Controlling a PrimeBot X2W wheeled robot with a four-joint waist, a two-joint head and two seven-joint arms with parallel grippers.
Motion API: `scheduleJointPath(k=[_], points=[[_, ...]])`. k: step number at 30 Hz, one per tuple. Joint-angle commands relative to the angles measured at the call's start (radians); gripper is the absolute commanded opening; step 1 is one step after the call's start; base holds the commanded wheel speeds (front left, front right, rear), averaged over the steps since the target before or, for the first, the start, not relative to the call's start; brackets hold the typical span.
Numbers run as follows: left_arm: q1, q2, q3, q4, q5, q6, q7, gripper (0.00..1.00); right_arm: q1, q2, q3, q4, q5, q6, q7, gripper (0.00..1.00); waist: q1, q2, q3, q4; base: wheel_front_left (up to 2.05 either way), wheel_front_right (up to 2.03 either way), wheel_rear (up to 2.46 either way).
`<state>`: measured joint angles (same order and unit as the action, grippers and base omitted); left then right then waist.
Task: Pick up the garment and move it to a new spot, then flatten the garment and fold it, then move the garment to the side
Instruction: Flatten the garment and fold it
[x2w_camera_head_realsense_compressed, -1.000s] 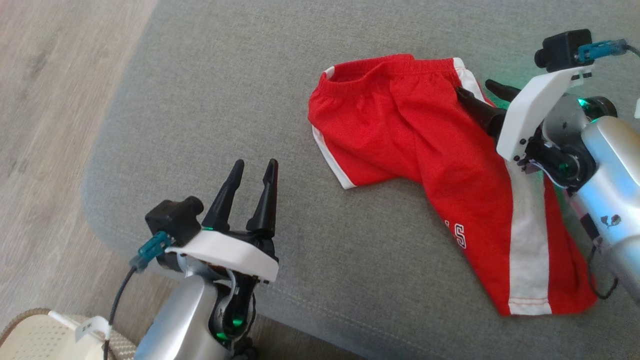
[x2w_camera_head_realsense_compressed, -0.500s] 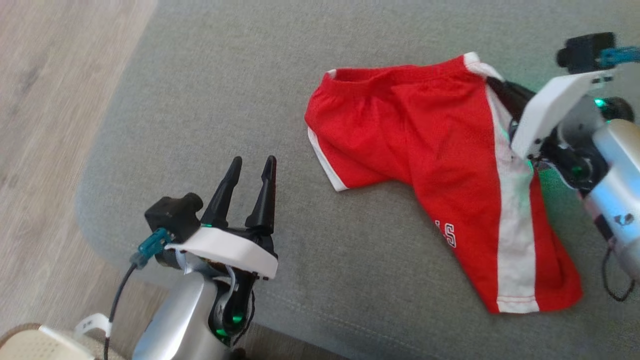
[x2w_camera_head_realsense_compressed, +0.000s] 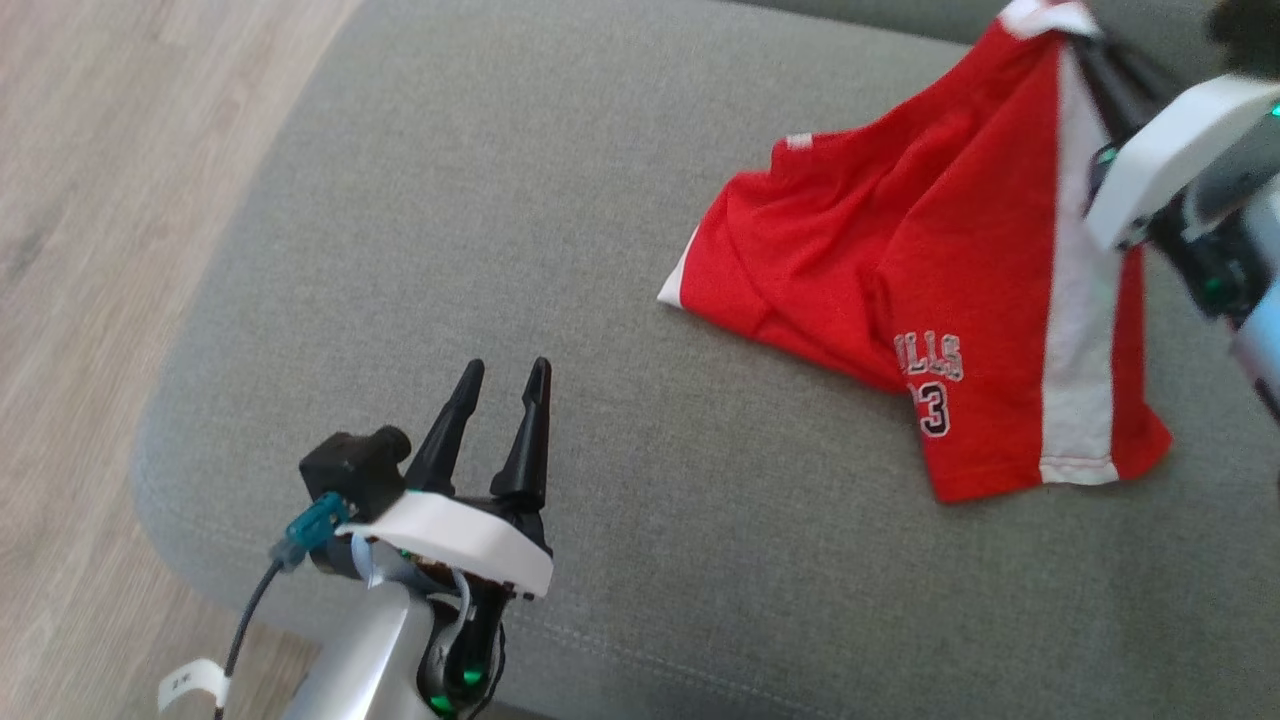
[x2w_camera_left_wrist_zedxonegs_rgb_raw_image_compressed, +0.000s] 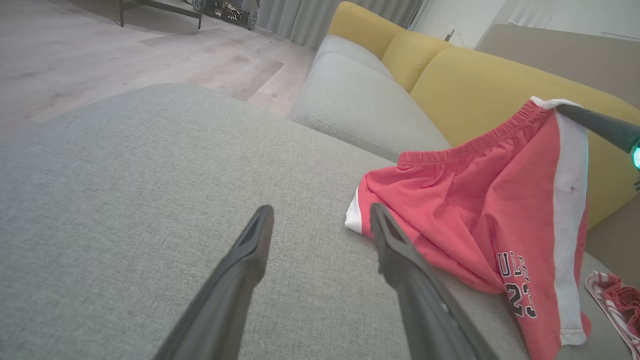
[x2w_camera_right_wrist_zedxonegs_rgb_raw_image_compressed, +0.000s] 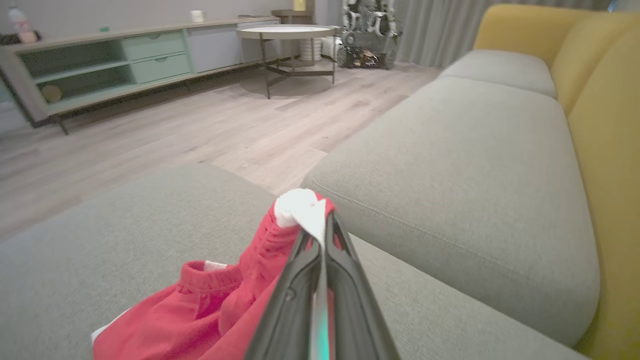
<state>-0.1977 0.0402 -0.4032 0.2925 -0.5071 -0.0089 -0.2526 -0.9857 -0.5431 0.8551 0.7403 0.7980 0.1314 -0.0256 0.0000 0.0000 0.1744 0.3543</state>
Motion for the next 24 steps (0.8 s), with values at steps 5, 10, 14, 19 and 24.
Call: scheduleJointPath(k=[5, 10, 14, 19, 24], points=[[-0.001, 0.010, 0.048, -0.033, 0.014, -0.002, -0.009, 1.00, 0.021, 0.018, 0.098, -0.110, -0.022, -0.001, -0.010, 0.00, 0.0000, 0.0000, -0.035, -0.003, 0.00, 0.00, 0.00], [0.023, 0.010, 0.065, -0.030, 0.023, -0.002, -0.009, 1.00, 0.107, 0.064, 0.182, -0.209, 0.001, -0.001, 0.027, 0.00, 0.0000, 0.0000, -0.056, -0.013, 0.00, 0.00, 0.00], [0.031, 0.010, 0.079, -0.027, 0.029, -0.004, -0.009, 1.00, 0.168, 0.109, 0.214, -0.231, 0.011, -0.001, 0.054, 0.00, 0.0000, 0.0000, -0.059, -0.025, 0.00, 0.00, 0.00], [0.028, 0.010, 0.074, -0.022, 0.032, -0.010, -0.009, 1.00, 0.211, 0.152, 0.215, -0.155, 0.002, -0.001, 0.057, 0.00, 0.0000, 0.0000, -0.052, -0.039, 0.00, 0.00, 0.00], [0.020, 0.010, 0.070, -0.021, 0.033, -0.009, -0.009, 1.00, 0.211, 0.184, 0.180, -0.051, -0.015, -0.001, 0.020, 0.50, 0.0000, 0.0000, -0.045, -0.054, 0.00, 0.00, 0.00]])
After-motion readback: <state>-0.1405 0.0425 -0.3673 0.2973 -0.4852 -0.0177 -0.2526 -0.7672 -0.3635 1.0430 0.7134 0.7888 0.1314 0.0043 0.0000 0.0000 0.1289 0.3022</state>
